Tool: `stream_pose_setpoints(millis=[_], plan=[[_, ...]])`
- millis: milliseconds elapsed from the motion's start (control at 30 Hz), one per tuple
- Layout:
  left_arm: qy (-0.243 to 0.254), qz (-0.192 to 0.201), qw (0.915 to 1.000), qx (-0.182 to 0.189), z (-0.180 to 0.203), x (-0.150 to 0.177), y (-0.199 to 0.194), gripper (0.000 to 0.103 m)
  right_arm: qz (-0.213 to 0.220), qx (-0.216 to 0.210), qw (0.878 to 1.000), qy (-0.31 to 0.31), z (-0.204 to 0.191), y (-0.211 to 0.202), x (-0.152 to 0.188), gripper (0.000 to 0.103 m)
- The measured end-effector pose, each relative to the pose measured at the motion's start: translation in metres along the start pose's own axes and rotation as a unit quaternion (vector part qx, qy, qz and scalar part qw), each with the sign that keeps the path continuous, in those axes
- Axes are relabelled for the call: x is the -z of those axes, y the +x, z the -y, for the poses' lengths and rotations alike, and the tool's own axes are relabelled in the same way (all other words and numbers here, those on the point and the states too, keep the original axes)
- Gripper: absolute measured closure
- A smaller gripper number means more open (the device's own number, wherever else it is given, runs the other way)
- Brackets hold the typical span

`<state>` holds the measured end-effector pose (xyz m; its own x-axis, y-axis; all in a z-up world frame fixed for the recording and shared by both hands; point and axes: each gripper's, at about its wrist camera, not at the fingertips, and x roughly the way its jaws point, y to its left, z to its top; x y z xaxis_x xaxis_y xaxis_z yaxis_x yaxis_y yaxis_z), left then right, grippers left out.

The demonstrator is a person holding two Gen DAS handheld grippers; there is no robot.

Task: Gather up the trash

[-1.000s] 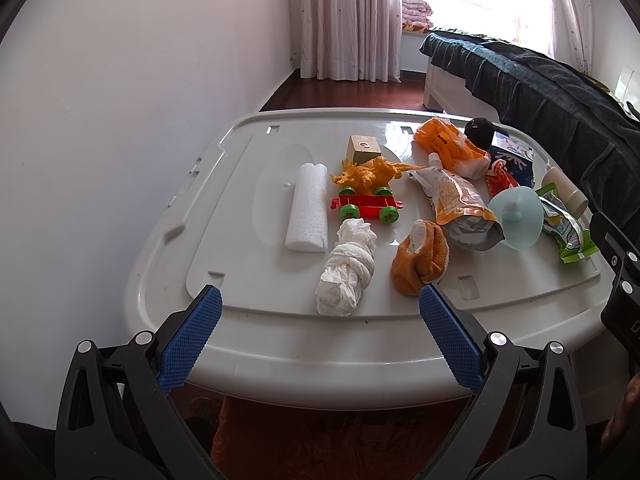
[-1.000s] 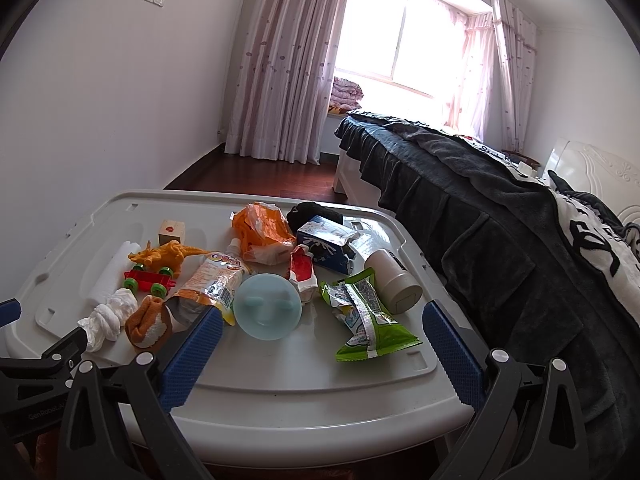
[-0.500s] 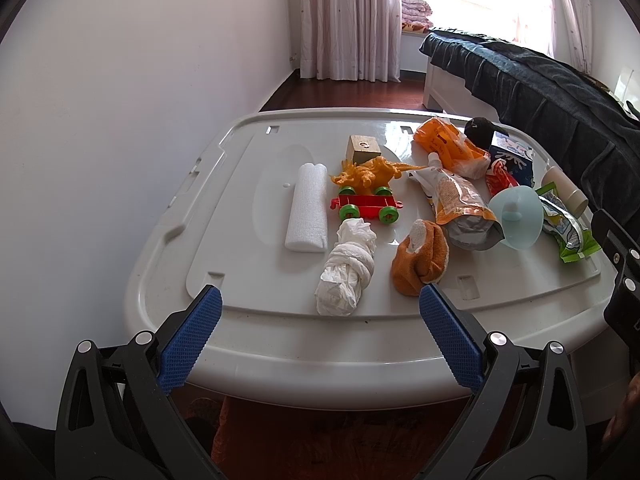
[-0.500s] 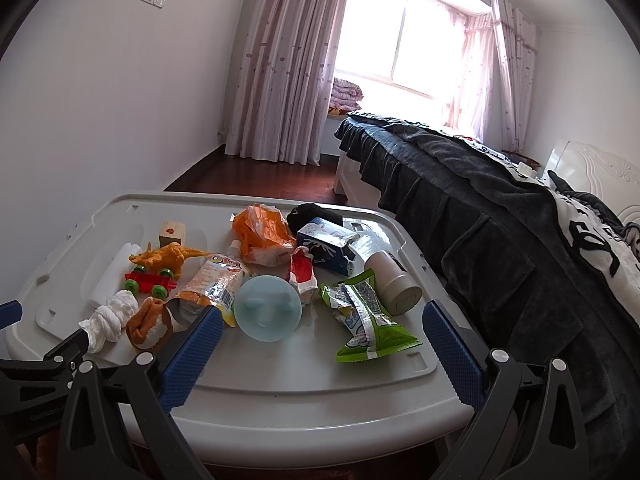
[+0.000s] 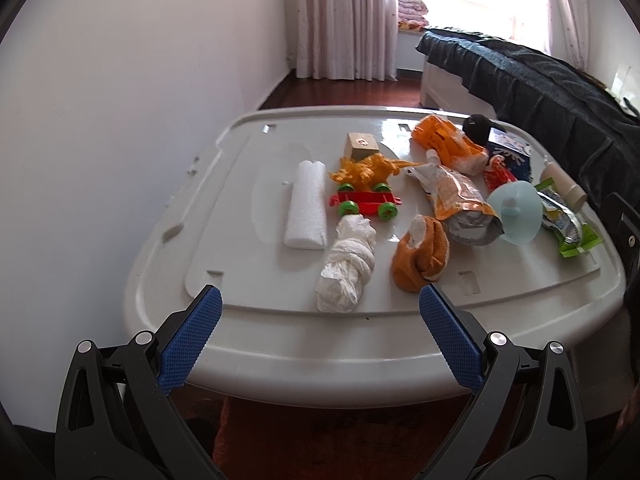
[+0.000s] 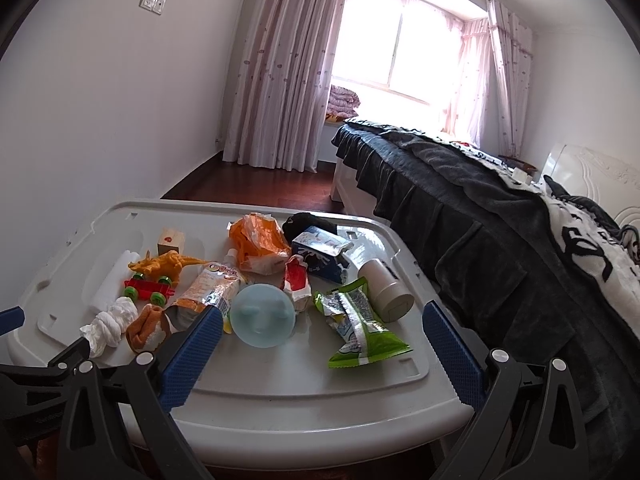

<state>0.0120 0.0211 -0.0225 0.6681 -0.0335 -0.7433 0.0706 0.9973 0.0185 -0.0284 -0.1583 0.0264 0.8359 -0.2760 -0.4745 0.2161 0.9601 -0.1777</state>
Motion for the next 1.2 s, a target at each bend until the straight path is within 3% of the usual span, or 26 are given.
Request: stream_pose_setpoints(millis=[233,467,500,533,600,833,1033,1200], plan=[[-0.012,-0.012,0.9986,0.050,-0.007,-0.003,0.014,0.007,0.017,-0.004,1.000,0.008,0.009,-0.010,-0.009,0.004],[0.028,-0.032,0.9990,0.012,0.004,-0.002,0.047,0.009,0.034,-0.005,0.999,0.013,0.018,-0.019,-0.014,0.004],[0.025,-0.035,0.9990,0.013,0.003,-0.001,0.050,0.011,0.034,-0.005,0.999,0.015,0.019,-0.019,-0.015,0.004],[0.023,-0.036,0.9989,0.016,0.002,0.000,0.052,0.021,0.033,-0.007,0.999,0.020,0.022,-0.019,-0.016,0.004],[0.023,-0.043,0.9985,0.026,0.002,0.001,0.058,0.030,0.030,-0.013,0.999,0.030,0.024,-0.019,-0.017,0.004],[0.025,-0.029,0.9978,0.055,0.003,-0.002,0.073,0.066,0.028,-0.010,0.999,0.034,0.027,-0.018,-0.017,0.004],[0.000,-0.018,0.9977,0.065,-0.003,-0.004,0.066,0.069,0.019,-0.007,0.999,0.037,0.029,-0.011,-0.015,0.004],[0.002,-0.006,0.9978,0.066,-0.004,-0.007,0.026,0.069,0.002,-0.001,0.999,0.038,0.030,0.002,-0.006,0.004]])
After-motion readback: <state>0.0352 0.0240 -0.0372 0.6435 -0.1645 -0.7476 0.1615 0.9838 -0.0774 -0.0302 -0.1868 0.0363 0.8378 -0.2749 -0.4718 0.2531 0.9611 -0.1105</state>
